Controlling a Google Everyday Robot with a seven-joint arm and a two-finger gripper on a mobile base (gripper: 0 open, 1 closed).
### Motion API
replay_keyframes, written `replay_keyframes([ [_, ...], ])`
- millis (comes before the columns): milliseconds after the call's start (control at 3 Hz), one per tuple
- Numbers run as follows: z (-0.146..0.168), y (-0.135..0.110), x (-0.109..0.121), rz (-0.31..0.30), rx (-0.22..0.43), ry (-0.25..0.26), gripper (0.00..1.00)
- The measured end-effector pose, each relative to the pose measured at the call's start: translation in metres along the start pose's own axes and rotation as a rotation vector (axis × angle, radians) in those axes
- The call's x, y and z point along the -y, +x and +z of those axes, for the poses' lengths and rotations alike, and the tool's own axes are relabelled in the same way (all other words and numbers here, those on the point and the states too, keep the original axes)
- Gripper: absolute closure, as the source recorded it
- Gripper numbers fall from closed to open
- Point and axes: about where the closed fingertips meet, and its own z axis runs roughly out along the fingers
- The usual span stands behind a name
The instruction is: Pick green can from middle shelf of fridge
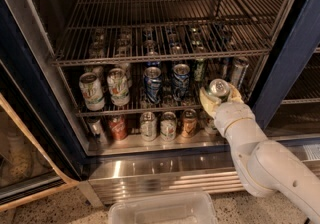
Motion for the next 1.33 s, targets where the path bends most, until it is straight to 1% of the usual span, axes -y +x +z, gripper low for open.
replay_keyframes([
  [333, -0.019, -0.018, -0.01, -0.046, 0.021, -0.05, 1.0],
  [667, -0.048, -0.039, -0.019, -0.106, 0.067, -0.113, 1.0],
  [1000, -0.048, -0.039, -0.019, -0.106, 0.067, -0.113, 1.0],
  [1333, -0.057, -0.039, -0.022, -0.112, 0.046, -0.112, 1.0],
])
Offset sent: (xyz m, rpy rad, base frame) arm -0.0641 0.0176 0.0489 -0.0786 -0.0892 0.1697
